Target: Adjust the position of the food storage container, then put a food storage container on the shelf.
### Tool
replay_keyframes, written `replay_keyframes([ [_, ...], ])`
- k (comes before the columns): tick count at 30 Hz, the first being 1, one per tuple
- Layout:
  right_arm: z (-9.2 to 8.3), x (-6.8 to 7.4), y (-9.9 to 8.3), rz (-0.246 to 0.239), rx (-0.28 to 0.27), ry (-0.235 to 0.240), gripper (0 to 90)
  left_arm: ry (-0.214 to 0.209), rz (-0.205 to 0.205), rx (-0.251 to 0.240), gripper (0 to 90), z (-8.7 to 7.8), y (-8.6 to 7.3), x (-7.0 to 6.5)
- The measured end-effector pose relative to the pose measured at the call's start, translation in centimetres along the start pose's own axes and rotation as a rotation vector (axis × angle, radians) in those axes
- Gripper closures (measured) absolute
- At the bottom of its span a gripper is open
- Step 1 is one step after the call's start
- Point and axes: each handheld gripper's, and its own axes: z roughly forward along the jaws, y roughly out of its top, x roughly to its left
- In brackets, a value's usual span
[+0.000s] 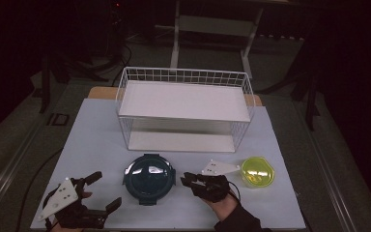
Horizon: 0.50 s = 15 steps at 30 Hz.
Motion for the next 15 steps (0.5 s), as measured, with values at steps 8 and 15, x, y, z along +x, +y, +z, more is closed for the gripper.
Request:
replay_keyframes([
  [8, -1.4, 0.7, 0.4, -0.049, -0.067, 0.005, 20.9, -0.065, -0.06, 0.045, 0.0, 0.2, 0.8, 0.7],
  [15, -2.0, 0.6, 0.9, -0.073, -0.118, -0.041, 10.1, -0.092, -0.043, 0.092, 0.0, 0.5, 2.6, 1.6],
])
